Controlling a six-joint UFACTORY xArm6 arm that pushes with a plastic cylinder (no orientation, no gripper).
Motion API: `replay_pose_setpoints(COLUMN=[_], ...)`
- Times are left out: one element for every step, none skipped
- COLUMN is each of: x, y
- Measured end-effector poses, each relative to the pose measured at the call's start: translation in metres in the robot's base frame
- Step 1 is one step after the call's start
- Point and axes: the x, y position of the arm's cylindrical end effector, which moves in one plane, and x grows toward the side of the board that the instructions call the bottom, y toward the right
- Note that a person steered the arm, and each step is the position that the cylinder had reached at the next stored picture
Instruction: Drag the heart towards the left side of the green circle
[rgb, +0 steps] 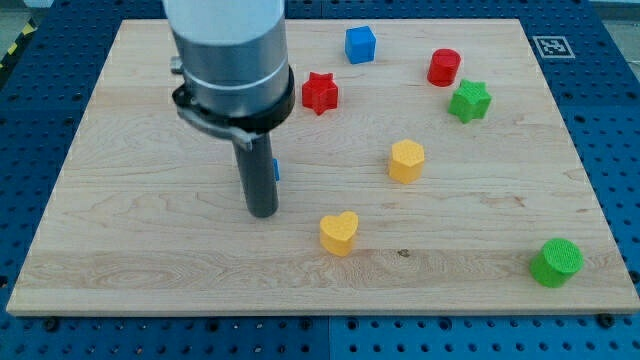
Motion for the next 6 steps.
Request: replay_pose_setpoints(x=[0.025,0.025,-0.007,-0.009,0.020,0.020], y=[0.042,0.097,0.099,0.112,0.106,0.104])
